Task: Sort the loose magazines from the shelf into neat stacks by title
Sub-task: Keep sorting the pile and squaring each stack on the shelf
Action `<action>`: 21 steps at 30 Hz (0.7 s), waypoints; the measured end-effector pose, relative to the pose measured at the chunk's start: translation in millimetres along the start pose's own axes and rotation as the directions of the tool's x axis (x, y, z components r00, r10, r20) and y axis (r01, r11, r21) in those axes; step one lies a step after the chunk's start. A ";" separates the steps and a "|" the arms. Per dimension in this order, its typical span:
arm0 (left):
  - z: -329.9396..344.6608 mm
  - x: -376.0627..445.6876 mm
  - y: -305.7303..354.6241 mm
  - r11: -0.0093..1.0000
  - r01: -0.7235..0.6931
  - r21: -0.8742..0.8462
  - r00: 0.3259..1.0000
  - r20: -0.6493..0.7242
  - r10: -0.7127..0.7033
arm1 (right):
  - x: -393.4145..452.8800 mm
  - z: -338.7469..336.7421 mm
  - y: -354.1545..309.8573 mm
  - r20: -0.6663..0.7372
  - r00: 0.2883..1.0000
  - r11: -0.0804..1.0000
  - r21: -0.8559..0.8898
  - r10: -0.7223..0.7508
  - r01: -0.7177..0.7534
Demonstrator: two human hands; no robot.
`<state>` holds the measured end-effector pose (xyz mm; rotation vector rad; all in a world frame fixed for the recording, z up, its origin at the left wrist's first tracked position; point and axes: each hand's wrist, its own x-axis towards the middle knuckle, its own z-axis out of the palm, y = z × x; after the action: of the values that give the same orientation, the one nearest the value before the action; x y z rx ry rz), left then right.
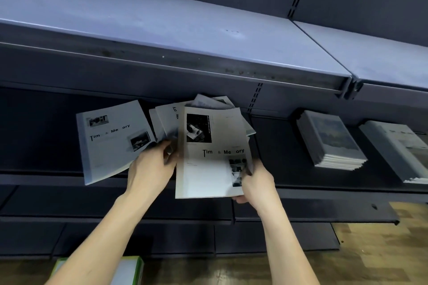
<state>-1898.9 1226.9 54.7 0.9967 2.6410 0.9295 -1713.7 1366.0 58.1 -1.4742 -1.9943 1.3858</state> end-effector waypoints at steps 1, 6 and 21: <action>-0.6 1.2 -2.4 1.000 -0.012 0.001 1.000 -0.004 0.012 | -1.7 0.9 0.0 -0.025 1.000 1.000 0.005 -0.018 0.018; 4.7 14.7 -9.9 0.985 -0.158 0.074 0.985 -0.053 0.163 | -13.5 0.8 4.3 -0.100 0.994 0.966 0.250 -0.039 0.063; 57.2 0.6 62.5 0.873 -0.469 0.129 0.883 0.051 0.467 | -59.3 -61.0 54.9 -0.382 0.912 0.866 0.495 0.147 0.068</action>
<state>-1845.2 1292.0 47.5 1.7254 2.5172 0.8145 -1614.1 1347.1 59.8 -1.4117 -1.2307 1.3364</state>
